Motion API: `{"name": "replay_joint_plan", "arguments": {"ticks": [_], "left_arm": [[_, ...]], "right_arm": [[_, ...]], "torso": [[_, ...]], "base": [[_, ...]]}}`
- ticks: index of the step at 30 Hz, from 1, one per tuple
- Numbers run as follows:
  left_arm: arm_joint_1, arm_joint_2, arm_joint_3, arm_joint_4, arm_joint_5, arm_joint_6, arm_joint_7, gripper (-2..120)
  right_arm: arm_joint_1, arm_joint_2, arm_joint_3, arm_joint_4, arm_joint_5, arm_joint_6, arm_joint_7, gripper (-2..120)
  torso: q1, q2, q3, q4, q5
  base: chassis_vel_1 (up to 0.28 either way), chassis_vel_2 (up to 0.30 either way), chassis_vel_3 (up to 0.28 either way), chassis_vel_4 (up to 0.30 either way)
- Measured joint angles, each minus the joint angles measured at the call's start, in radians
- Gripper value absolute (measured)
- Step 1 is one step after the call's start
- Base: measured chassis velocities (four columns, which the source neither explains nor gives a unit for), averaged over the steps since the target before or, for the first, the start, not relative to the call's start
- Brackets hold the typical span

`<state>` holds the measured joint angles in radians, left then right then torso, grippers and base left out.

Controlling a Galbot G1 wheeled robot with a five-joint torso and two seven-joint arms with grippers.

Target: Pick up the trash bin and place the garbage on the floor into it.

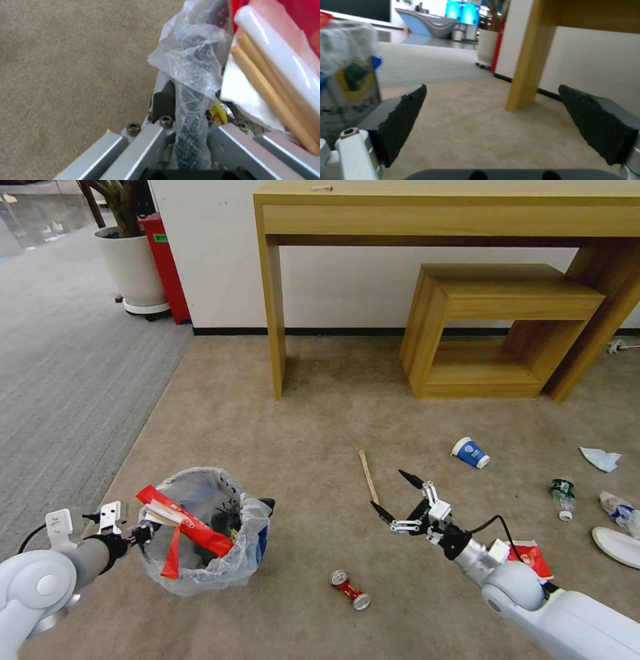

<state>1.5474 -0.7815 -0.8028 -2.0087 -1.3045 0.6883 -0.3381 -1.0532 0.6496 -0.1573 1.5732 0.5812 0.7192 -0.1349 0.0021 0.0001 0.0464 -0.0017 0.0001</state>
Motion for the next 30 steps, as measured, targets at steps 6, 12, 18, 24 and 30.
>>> {"name": "replay_joint_plan", "arguments": {"ticks": [6, 12, 18, 24, 30], "left_arm": [[0.010, -0.007, -0.005, -0.006, 0.016, -0.004, 0.010, 0], [0.014, -0.020, -0.006, -0.014, 0.031, -0.006, 0.016, 0], [0.019, -0.031, -0.005, -0.017, 0.045, -0.008, 0.019, 0], [0.019, -0.038, -0.003, -0.017, 0.050, -0.009, 0.021, 0], [0.015, -0.046, 0.003, -0.014, 0.055, -0.009, 0.021, 0]], "right_arm": [[-0.068, 0.024, 0.074, -0.026, -0.061, 0.002, 0.051, 100], [-0.135, 0.027, 0.116, -0.052, -0.101, 0.008, 0.065, 100], [-0.198, 0.026, 0.116, -0.102, -0.115, 0.027, 0.035, 100], [-0.216, 0.033, 0.083, -0.144, -0.115, 0.040, -0.005, 100], [-0.212, 0.039, 0.033, -0.178, -0.110, 0.052, -0.038, 100]], "torso": [[0.000, 0.000, 0.000, 0.0001, -0.0001], [0.000, 0.000, 0.000, 0.0000, 0.0000], [0.000, 0.000, 0.000, 0.0000, -0.0001], [0.000, 0.000, 0.000, 0.0000, 0.0000], [0.000, 0.000, 0.000, 0.0000, 0.0000]], "base": [[0.000, 0.000, 0.000, 0.000], [0.000, 0.000, 0.000, 0.000], [0.000, 0.000, 0.000, 0.000], [0.000, 0.000, 0.000, 0.000], [0.000, 0.000, 0.000, 0.000]]}}
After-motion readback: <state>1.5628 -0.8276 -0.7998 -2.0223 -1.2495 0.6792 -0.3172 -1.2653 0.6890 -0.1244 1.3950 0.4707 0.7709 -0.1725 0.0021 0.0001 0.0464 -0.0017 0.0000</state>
